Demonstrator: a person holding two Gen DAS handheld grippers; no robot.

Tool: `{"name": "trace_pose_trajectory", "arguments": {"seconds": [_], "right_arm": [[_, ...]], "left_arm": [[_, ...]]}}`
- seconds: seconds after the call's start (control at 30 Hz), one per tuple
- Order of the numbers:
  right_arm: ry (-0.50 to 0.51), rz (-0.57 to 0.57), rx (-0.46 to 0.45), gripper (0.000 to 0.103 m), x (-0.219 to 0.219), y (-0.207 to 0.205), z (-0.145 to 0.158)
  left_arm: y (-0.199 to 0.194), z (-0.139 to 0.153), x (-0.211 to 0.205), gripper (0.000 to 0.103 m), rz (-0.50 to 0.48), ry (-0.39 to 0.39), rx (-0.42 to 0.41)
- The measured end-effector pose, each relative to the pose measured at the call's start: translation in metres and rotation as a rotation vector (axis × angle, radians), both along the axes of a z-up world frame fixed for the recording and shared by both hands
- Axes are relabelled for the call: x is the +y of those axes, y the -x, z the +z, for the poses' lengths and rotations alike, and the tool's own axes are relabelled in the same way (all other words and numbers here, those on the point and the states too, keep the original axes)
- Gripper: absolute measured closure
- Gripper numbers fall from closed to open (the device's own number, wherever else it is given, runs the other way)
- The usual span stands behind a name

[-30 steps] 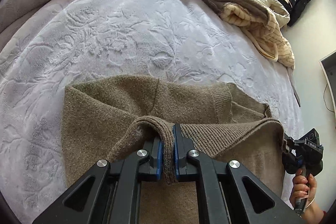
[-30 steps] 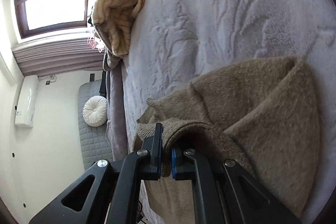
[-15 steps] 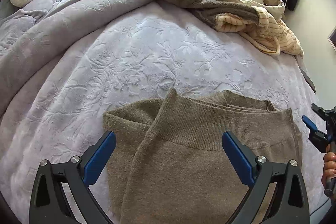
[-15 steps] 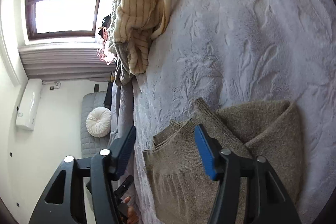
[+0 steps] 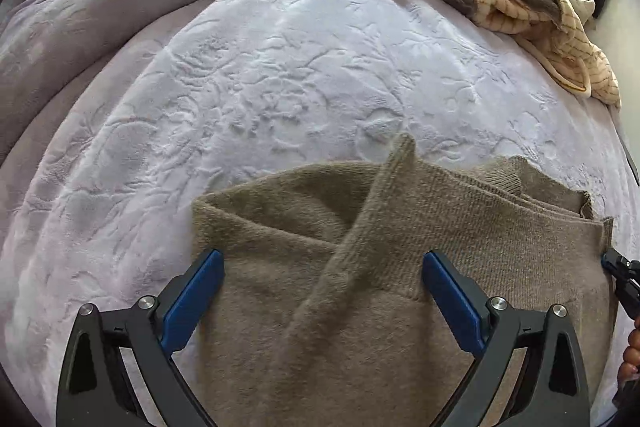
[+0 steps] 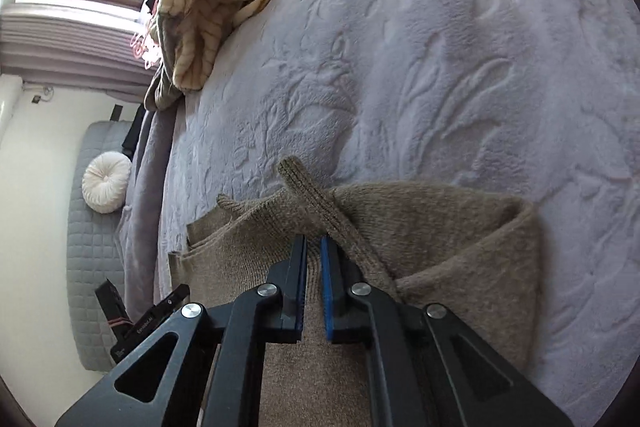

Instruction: Fold small clothes

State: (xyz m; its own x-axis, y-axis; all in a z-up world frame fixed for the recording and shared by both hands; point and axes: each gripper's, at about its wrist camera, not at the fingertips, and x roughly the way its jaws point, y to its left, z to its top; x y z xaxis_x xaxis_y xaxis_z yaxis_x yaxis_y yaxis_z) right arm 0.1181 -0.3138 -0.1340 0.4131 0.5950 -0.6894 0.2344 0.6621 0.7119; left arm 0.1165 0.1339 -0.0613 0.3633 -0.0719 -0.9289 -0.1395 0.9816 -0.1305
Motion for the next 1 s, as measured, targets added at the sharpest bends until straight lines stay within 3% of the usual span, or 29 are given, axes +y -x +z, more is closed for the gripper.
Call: {"name": "trace_pose_trajectory", "arguments": {"seconds": [0.07,0.2,0.27,0.33,0.47,0.5,0.53,0.67,0.8,0.87,0.9,1.0], "right_arm": [[0.011,-0.003,-0.006,0.093,-0.008,0.004,0.009],[0.025,0.005,-0.003,0.086,-0.018,0.014,0.024],[-0.005,0.002,0.001,0.069,-0.024,0.026,0.029],[-0.032,0.008,0.003,0.06,-0.023,0.039,0.034],[-0.082,0.049,0.004,0.06,-0.017,0.071,0.04],[-0.1,0.065,0.003,0.06,-0.014,0.08,0.042],[-0.119,0.079,0.001,0.06,-0.01,0.087,0.044],[-0.224,0.162,-0.003,0.058,0.021,0.127,0.05],[-0.339,0.247,0.09,0.057,0.079,0.165,0.031],[-0.348,0.287,0.141,0.057,0.113,0.181,0.018],[-0.352,0.29,0.158,0.057,0.127,0.187,0.012],[-0.389,0.23,0.187,0.054,0.162,0.2,-0.006]], "left_arm": [[0.009,0.005,0.01,0.003,0.019,-0.028,0.021],[0.04,0.015,0.029,0.003,0.058,-0.01,0.077],[0.058,0.018,0.036,0.003,0.074,0.012,0.098],[0.078,0.019,0.042,0.003,0.086,0.039,0.118],[0.117,0.024,0.05,0.003,0.104,0.125,0.135],[0.124,0.026,0.05,0.008,0.101,0.147,0.131],[0.132,0.028,0.048,0.013,0.087,0.165,0.131],[0.151,0.026,0.037,0.013,0.002,0.18,0.146],[0.157,0.023,0.033,0.013,-0.035,0.208,0.154],[0.162,0.025,0.035,0.02,-0.058,0.239,0.143],[0.164,0.024,0.035,0.028,-0.082,0.252,0.15],[0.165,0.018,0.037,0.028,-0.147,0.264,0.172]]}}
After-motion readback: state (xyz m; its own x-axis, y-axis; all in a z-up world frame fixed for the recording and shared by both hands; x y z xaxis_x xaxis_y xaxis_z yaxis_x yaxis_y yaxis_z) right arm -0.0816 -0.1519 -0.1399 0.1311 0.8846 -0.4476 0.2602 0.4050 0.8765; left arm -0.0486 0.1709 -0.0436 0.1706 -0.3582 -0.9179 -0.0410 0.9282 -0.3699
